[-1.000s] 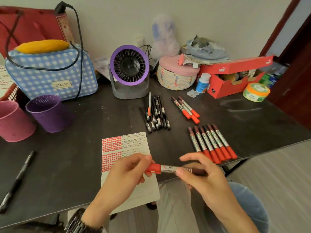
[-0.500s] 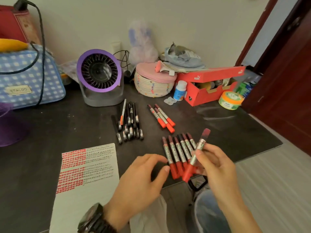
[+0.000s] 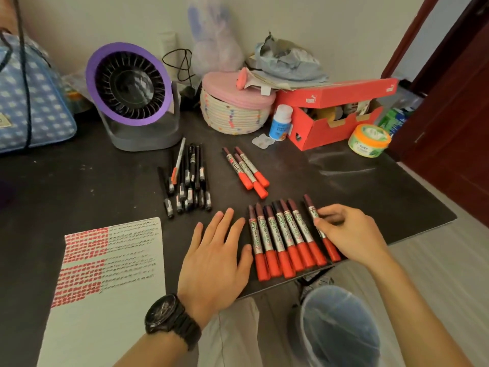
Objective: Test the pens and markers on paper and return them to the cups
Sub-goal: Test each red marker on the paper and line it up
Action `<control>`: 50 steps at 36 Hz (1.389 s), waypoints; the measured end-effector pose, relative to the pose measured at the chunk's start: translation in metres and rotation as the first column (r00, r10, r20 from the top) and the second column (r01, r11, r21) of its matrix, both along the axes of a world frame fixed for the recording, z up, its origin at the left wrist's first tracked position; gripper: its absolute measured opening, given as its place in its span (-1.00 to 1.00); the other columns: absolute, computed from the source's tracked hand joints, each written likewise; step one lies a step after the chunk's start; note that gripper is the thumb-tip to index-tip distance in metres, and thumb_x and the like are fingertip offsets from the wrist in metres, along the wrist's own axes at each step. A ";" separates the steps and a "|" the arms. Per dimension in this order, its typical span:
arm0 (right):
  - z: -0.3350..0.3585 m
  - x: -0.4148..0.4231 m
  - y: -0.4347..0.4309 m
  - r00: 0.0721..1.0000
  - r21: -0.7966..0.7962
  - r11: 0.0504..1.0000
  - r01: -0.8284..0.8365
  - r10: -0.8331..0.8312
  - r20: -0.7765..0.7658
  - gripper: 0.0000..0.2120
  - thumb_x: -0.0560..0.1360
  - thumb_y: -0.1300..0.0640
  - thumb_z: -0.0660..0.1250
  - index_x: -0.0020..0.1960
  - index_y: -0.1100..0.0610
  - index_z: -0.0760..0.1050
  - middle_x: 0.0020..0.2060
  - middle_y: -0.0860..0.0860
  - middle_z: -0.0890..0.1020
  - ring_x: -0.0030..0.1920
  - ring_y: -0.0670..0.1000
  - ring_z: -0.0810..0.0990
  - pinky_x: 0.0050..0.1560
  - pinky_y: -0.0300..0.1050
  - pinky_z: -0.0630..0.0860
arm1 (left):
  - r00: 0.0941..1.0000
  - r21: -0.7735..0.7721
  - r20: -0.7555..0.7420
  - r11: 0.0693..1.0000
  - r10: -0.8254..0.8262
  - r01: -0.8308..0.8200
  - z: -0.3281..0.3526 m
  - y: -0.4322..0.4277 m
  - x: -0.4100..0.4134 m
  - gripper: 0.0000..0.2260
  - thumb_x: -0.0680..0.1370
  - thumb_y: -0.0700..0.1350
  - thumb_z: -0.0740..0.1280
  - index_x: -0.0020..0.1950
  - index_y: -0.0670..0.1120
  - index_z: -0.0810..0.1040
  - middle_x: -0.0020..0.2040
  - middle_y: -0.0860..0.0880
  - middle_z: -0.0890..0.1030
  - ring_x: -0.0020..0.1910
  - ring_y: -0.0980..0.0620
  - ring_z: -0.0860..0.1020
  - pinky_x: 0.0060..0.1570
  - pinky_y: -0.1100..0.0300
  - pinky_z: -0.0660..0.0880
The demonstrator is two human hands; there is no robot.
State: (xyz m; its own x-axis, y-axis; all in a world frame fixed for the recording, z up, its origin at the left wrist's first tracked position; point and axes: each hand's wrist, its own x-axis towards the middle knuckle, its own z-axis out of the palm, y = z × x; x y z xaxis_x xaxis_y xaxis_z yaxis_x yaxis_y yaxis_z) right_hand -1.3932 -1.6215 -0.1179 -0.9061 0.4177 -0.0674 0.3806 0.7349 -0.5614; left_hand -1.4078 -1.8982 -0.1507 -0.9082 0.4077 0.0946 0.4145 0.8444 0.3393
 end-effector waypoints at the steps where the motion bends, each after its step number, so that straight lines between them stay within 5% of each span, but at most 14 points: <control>1: -0.001 0.000 0.000 1.000 -0.003 1.000 0.012 -0.012 0.000 -0.94 0.49 -0.11 0.45 -0.08 -0.24 0.58 -0.28 -0.34 0.62 -0.15 -0.17 0.59 -0.18 -0.25 0.39 | 1.000 -0.002 -0.002 1.000 0.003 -0.003 0.000 0.000 0.000 -0.48 0.66 0.19 -0.01 0.62 0.11 0.14 0.65 0.08 0.06 0.63 0.11 -0.06 0.57 0.05 -0.18; 10: -0.006 0.008 -0.007 1.000 -0.003 1.000 0.027 -0.027 -0.015 -0.91 0.49 -0.15 0.44 -0.01 -0.23 0.59 -0.27 -0.34 0.62 -0.16 -0.21 0.58 -0.19 -0.36 0.37 | 1.000 0.024 -0.004 1.000 0.015 -0.015 0.001 0.003 0.001 -0.45 0.61 0.19 -0.01 0.59 0.09 0.24 0.63 0.07 0.15 0.62 0.10 0.03 0.57 0.05 -0.12; 19: -0.004 0.013 -0.013 0.998 -0.037 0.999 0.018 -0.020 -0.057 -0.88 0.47 -0.13 0.47 -0.18 -0.29 0.54 -0.30 -0.33 0.64 -0.21 -0.34 0.57 -0.22 -0.39 0.36 | 1.000 0.036 -0.006 0.999 0.022 -0.022 -0.003 0.003 0.001 -0.45 0.60 0.20 -0.02 0.57 0.08 0.28 0.61 0.06 0.22 0.61 0.09 0.09 0.57 0.03 -0.06; 42: -0.001 0.022 -0.020 0.992 -0.042 0.998 0.056 -0.060 -0.115 -0.97 0.52 -0.12 0.42 -0.10 -0.23 0.60 -0.23 -0.29 0.65 -0.19 -0.34 0.58 -0.21 -0.40 0.35 | 0.999 0.023 0.038 1.000 0.002 -0.002 -0.002 -0.001 -0.001 -0.46 0.64 0.21 -0.02 0.61 0.13 0.15 0.65 0.11 0.07 0.62 0.13 -0.05 0.53 0.13 -0.25; 46: 0.006 0.025 -0.030 0.974 -0.059 0.996 0.065 -0.076 -0.212 -0.93 0.54 -0.03 0.41 -0.06 -0.22 0.57 -0.21 -0.26 0.65 -0.12 -0.43 0.54 -0.21 -0.39 0.35 | 0.987 0.133 0.140 0.989 -0.079 0.060 0.005 -0.010 -0.010 -0.51 0.67 0.13 0.14 0.60 0.14 0.17 0.65 0.14 0.03 0.61 0.17 -0.09 0.54 0.17 -0.21; 50: 0.014 0.019 -0.044 0.961 -0.077 0.997 -0.001 -0.020 -0.276 -0.91 0.54 0.02 0.43 -0.04 -0.19 0.59 -0.18 -0.23 0.67 -0.13 -0.28 0.61 -0.14 -0.38 0.40 | 0.983 0.285 0.152 0.957 -0.104 0.057 0.022 -0.040 -0.014 -0.57 0.66 0.10 0.21 0.53 0.22 0.28 0.57 0.31 0.10 0.56 0.32 -0.03 0.50 0.34 0.00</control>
State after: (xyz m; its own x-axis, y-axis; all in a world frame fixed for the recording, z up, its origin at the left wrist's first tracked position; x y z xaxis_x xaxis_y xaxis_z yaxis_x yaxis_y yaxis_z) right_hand -1.3745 -1.6653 -0.1041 -0.8897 0.4300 0.1536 0.2095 0.6833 -0.6994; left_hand -1.4214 -1.9386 -0.1284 -0.8858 0.4592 0.0674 0.3963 0.6729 0.6246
